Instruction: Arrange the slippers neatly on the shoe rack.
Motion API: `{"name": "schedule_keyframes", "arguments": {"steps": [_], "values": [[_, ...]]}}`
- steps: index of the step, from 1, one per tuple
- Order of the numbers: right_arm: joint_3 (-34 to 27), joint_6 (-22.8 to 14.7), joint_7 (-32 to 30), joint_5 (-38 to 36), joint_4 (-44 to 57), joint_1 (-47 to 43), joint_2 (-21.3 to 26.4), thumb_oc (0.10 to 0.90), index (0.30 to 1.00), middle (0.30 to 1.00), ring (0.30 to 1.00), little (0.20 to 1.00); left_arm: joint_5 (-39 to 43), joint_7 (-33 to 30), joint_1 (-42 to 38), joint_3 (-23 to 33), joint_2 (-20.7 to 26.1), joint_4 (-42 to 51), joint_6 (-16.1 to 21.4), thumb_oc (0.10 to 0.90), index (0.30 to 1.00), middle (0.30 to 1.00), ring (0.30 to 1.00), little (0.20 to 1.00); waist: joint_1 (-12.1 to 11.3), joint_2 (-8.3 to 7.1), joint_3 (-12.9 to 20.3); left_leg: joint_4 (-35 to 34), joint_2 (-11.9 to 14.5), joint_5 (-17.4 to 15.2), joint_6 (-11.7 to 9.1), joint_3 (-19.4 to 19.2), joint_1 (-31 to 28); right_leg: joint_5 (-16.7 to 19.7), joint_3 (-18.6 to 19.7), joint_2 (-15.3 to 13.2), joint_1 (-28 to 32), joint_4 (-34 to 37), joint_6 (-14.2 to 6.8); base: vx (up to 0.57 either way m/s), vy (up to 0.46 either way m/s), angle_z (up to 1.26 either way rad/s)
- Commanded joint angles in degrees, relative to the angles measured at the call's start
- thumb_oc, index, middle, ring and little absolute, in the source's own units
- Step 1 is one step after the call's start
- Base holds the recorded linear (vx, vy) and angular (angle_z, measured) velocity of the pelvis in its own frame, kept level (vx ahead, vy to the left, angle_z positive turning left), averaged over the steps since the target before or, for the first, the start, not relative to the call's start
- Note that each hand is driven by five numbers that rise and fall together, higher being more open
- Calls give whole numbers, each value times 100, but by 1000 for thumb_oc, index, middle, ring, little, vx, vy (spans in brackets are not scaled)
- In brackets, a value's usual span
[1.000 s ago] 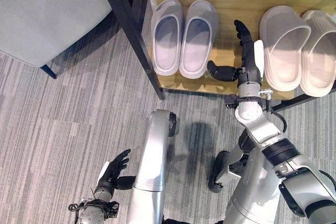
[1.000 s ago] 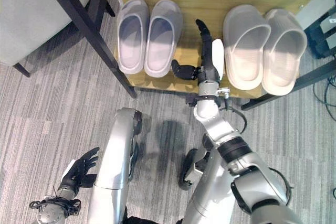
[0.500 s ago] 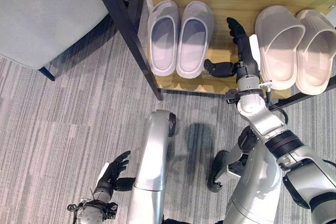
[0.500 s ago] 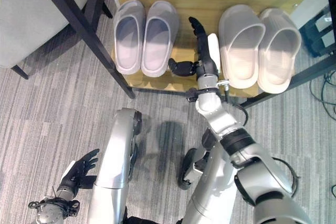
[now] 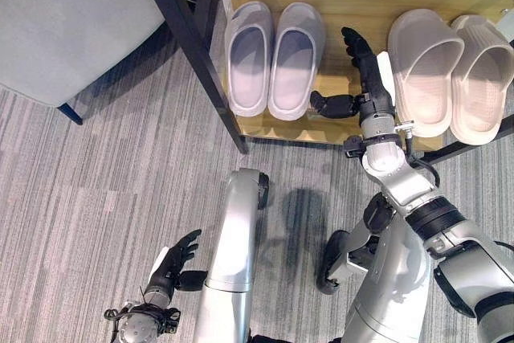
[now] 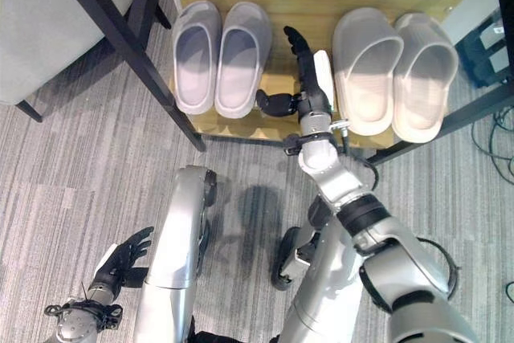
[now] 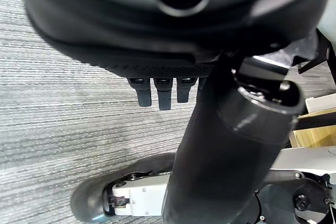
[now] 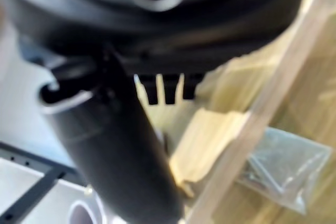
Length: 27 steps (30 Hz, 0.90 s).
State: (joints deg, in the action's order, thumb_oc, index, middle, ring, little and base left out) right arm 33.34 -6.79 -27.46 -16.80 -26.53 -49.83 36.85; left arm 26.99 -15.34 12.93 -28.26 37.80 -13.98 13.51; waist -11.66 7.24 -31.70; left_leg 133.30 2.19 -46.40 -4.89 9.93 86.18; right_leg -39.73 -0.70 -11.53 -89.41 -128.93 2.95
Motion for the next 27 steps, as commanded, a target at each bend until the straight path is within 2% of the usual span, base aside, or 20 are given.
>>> {"name": "schedule_keyframes", "arguments": {"steps": [1, 7, 19, 22, 27], "values": [[726, -529, 537, -144, 457, -1272, -406, 800, 900, 900, 900, 900, 44, 45, -19, -565, 406, 642, 256, 800, 900, 900, 900, 900, -796, 446, 190, -500, -578, -231, 371, -213, 377, 234, 479, -306, -9, 69, 199, 0, 0, 0], [881, -540, 690, -181, 527, -1288, -313, 800, 900, 900, 900, 900, 70, 73, 19, -566, 396, 662, 274, 800, 900, 900, 900, 900, -811, 441, 190, -465, -573, -236, 375, -229, 377, 266, 503, -305, -20, 64, 178, 0, 0, 0], [954, -552, 719, -235, 422, -1411, -460, 800, 900, 900, 900, 900, 103, 79, -4, -621, 423, 628, 282, 800, 900, 900, 900, 900, -832, 473, 190, -433, -567, -231, 374, -206, 377, 268, 537, -271, -40, 32, 181, 0, 0, 0], [952, -531, 675, -103, 450, -1428, -429, 800, 900, 900, 900, 900, 122, 75, 19, -585, 413, 628, 288, 800, 900, 900, 900, 900, -814, 448, 190, -441, -558, -232, 373, -220, 377, 270, 561, -269, -43, 29, 179, 0, 0, 0], [965, -445, 416, 689, 811, -1545, -65, 800, 900, 900, 900, 900, 128, 34, 159, -427, 378, 634, 279, 800, 900, 900, 900, 900, -769, 382, 190, -439, -557, -232, 352, -227, 377, 263, 583, -268, -52, 28, 181, 0, 0, 0]]}}
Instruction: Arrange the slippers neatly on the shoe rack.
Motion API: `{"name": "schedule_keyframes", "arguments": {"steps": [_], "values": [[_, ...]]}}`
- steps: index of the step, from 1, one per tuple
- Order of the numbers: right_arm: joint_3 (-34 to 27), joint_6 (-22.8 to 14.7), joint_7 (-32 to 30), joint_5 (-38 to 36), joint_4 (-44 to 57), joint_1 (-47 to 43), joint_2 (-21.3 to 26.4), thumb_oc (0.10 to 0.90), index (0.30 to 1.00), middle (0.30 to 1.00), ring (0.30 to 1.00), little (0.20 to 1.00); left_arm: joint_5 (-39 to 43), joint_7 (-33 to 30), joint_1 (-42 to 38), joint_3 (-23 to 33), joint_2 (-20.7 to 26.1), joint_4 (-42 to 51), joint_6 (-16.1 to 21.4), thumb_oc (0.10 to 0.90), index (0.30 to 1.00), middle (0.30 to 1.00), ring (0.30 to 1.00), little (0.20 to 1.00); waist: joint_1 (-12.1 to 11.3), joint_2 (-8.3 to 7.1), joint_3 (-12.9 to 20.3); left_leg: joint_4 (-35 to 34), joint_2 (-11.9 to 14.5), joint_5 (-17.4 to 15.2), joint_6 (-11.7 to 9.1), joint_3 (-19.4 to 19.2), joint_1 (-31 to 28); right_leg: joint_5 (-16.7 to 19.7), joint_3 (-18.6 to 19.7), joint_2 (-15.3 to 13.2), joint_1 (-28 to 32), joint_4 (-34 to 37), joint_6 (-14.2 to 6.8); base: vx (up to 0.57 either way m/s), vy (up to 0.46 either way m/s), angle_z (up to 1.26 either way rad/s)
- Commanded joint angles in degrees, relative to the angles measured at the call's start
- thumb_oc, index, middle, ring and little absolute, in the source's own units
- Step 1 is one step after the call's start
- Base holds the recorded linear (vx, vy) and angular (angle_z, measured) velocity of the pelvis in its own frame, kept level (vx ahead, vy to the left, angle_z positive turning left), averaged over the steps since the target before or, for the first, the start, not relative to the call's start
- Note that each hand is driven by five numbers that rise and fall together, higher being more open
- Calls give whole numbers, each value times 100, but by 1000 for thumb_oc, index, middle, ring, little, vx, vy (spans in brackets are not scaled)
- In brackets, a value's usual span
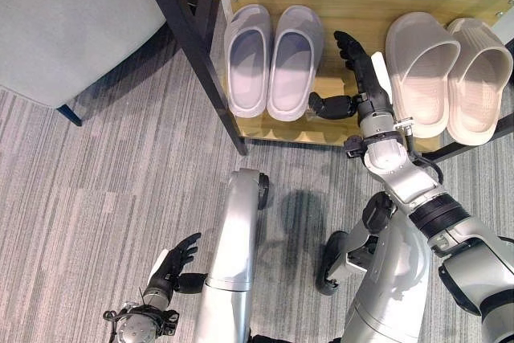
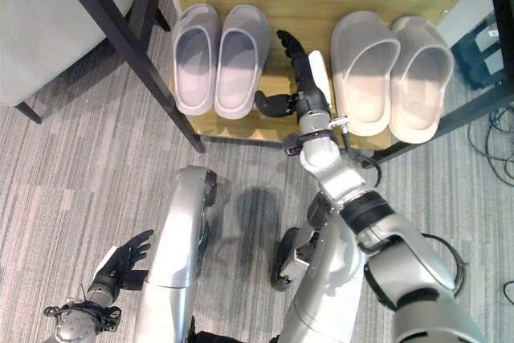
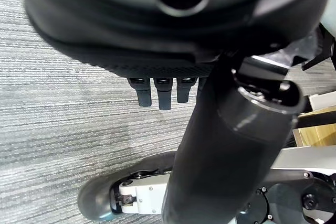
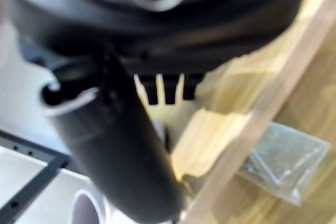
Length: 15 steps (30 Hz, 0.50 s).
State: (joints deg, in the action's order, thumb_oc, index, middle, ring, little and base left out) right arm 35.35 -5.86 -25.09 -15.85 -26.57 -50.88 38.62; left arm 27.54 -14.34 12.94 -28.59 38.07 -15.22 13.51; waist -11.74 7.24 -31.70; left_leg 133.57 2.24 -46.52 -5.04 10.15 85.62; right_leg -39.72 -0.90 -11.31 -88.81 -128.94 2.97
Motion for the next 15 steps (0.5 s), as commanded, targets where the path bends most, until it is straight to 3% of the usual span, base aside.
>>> {"name": "schedule_keyframes", "arguments": {"steps": [1, 8, 15], "values": [[764, -528, 172, 606, 832, -1431, -240, 800, 900, 900, 900, 900, 71, -66, 161, -393, 349, 761, 278, 800, 900, 900, 900, 900, -758, 383, 190, -467, -562, -218, 365, -250, 433, 261, 604, -291, -112, 29, 179, 0, 0, 0], [731, -411, -201, 1799, 1841, -1432, 564, 800, 900, 900, 900, 900, -1, -141, 403, -144, 288, 870, 322, 800, 900, 900, 900, 900, -638, 301, 190, -451, -555, -212, 359, -244, 433, 259, 601, -296, -115, 52, 177, 0, 0, 0], [523, -364, -375, 2261, 2534, -1282, 901, 800, 900, 900, 900, 900, -80, -206, 515, 28, 277, 943, 346, 800, 900, 900, 900, 900, -571, 296, 190, -442, -562, -167, 351, -246, 433, 258, 584, -292, -115, 55, 175, 0, 0, 0]]}}
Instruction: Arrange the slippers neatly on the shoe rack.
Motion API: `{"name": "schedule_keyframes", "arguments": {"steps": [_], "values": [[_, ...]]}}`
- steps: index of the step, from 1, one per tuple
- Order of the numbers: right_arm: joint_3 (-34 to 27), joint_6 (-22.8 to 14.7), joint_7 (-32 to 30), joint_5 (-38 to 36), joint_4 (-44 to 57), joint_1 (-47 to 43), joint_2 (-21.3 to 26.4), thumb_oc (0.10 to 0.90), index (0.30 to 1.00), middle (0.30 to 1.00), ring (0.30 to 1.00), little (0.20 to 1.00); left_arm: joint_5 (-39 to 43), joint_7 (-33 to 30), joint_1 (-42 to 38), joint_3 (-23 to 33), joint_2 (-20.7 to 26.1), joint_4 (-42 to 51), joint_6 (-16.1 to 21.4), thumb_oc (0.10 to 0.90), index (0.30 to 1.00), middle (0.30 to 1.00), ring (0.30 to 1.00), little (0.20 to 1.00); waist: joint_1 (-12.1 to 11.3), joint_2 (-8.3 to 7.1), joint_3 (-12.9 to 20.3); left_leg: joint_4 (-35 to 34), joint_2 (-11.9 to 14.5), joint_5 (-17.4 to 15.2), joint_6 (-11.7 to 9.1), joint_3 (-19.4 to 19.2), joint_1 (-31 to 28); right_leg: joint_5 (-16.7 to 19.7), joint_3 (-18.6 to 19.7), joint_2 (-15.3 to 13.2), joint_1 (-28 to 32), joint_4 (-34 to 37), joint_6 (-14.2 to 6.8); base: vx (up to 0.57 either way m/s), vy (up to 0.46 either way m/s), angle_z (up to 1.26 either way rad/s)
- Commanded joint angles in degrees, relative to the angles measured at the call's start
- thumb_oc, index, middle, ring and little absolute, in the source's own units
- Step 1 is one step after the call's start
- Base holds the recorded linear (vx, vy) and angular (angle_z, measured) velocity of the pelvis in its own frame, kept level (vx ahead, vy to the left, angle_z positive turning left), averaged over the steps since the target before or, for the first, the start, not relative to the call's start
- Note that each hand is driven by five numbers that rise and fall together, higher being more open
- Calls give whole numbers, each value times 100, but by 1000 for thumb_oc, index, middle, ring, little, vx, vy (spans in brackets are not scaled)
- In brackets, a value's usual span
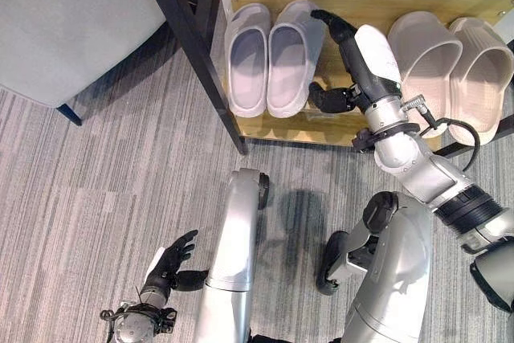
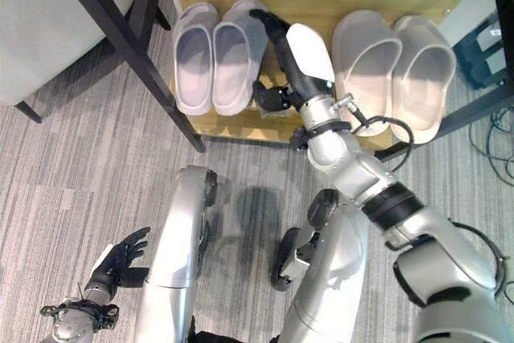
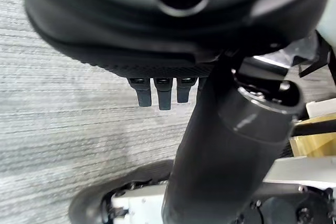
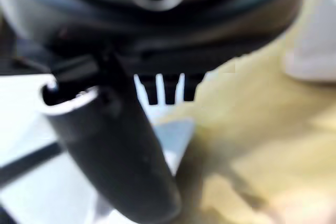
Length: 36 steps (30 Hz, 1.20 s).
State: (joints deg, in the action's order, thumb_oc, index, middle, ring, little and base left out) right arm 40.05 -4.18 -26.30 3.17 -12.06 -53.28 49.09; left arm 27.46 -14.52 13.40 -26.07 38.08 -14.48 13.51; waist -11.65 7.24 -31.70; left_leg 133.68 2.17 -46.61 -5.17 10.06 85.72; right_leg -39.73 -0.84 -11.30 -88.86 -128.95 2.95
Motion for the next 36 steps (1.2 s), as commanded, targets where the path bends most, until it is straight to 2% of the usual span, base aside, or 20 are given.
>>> {"name": "schedule_keyframes", "arguments": {"steps": [1, 13, 24, 30, 36], "values": [[-8, -539, -285, 403, 1215, -1006, -82, 800, 900, 900, 900, 900, -66, -191, 497, -182, 276, 909, 356, 800, 900, 900, 900, 900, -567, 298, 190, -451, -559, -140, 363, -236, 423, 263, 574, -289, -110, 54, 180, 0, 0, 0], [217, -499, -204, 446, 1086, -1121, 109, 800, 900, 900, 900, 900, -54, -173, 622, -128, 318, 965, 384, 800, 900, 900, 900, 900, -564, 321, 190, -482, -554, -41, 328, -180, 423, 305, 529, -275, -110, 66, 178, 0, 0, 0], [-109, -346, -522, 814, 1016, -1007, -207, 800, 900, 900, 900, 900, -123, -227, 488, -214, 265, 872, 381, 800, 900, 900, 900, 900, -561, 322, 190, -523, -583, -37, 348, -188, 423, 314, 499, -257, -110, 81, 175, 0, 0, 0], [-119, -278, -448, 755, 957, -1038, -176, 800, 900, 900, 900, 900, -120, -253, 489, -168, 231, 856, 380, 800, 900, 900, 900, 900, -539, 258, 190, -517, -571, -53, 340, -206, 423, 332, 520, -256, -110, 84, 175, 0, 0, 0], [46, -171, -355, 715, 558, -1062, -124, 800, 900, 900, 900, 900, -120, -254, 507, -171, 250, 880, 382, 800, 900, 900, 900, 900, -571, 276, 190, -489, -577, -64, 339, -161, 423, 341, 502, -252, -110, 93, 171, 0, 0, 0]]}}
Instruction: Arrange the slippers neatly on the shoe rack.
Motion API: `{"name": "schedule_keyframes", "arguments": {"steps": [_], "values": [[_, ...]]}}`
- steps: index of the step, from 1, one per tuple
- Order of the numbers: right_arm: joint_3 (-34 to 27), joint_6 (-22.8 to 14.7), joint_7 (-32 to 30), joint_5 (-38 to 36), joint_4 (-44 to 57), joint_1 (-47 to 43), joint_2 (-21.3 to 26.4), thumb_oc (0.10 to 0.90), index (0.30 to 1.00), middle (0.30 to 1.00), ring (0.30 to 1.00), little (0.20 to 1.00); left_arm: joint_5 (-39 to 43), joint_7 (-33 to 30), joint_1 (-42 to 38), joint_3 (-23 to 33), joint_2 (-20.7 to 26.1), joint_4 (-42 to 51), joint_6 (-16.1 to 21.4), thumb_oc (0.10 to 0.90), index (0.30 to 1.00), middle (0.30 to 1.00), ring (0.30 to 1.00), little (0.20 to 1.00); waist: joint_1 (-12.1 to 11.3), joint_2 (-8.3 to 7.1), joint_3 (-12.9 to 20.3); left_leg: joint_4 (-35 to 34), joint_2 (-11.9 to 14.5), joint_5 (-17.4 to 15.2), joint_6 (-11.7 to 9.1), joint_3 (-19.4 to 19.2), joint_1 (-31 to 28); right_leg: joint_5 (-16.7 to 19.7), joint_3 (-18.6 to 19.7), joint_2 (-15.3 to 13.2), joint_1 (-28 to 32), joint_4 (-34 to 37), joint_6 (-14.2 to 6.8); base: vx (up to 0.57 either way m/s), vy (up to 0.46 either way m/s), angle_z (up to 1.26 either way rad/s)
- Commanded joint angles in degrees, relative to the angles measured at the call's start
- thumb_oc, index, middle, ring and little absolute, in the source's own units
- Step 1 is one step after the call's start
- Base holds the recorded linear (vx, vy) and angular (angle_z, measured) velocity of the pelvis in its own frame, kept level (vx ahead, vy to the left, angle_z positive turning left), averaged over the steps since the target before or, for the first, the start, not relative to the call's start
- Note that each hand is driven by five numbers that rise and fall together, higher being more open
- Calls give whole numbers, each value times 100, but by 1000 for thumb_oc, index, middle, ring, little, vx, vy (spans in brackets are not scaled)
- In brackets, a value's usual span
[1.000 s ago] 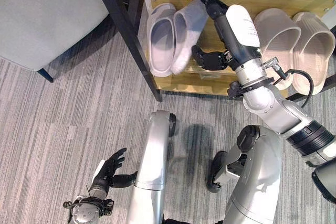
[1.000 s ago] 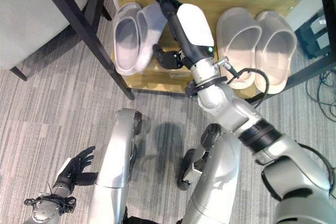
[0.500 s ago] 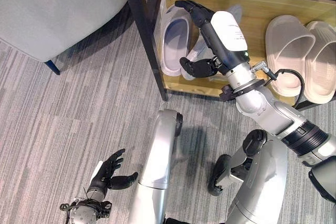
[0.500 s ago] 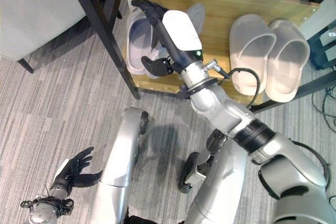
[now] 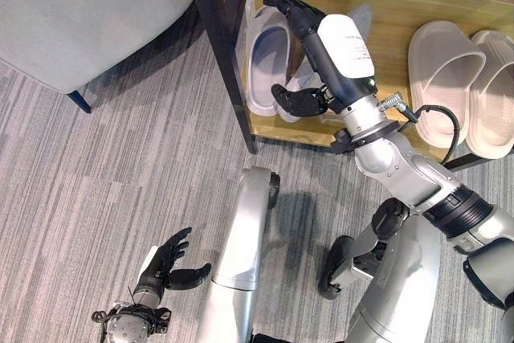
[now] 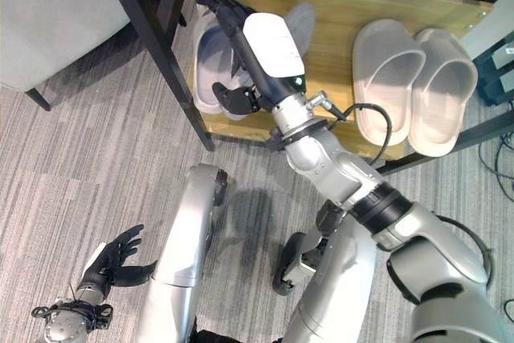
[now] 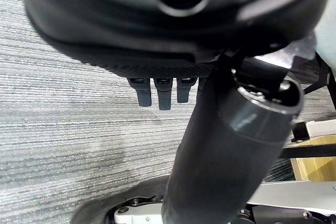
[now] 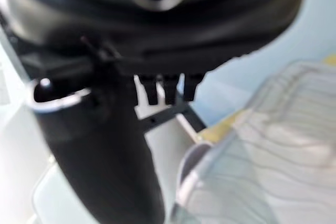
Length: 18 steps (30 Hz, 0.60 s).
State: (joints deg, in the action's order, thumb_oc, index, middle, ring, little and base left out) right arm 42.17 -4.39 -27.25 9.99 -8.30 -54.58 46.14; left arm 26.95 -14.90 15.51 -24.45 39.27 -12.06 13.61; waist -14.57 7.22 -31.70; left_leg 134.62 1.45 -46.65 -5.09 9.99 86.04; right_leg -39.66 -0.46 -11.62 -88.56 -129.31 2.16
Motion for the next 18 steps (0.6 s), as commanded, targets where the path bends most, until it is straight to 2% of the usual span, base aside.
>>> {"name": "schedule_keyframes", "arguments": {"steps": [1, 9, 18], "values": [[-122, -126, -253, 44, 111, -949, 183, 800, 900, 900, 900, 900, -65, -218, 300, -327, 137, 645, 374, 800, 900, 900, 900, 900, -281, 280, 191, -579, -507, -62, 328, -151, 391, 340, 467, -218, -140, 130, 248, 0, 0, 0], [-72, -93, -188, 125, 34, -898, 395, 800, 900, 900, 900, 900, -85, -221, 405, -251, 128, 662, 360, 800, 900, 900, 900, 900, -238, 249, 191, -598, -495, -50, 320, -168, 391, 336, 482, -211, -140, 135, 247, 0, 0, 0], [-465, -85, -273, 260, 521, -487, 678, 800, 900, 900, 900, 900, -126, -247, 483, -160, 91, 686, 327, 800, 900, 900, 900, 900, -155, 217, 191, -606, -497, -40, 314, -182, 391, 322, 491, -209, -140, 167, 243, 0, 0, 0]]}}
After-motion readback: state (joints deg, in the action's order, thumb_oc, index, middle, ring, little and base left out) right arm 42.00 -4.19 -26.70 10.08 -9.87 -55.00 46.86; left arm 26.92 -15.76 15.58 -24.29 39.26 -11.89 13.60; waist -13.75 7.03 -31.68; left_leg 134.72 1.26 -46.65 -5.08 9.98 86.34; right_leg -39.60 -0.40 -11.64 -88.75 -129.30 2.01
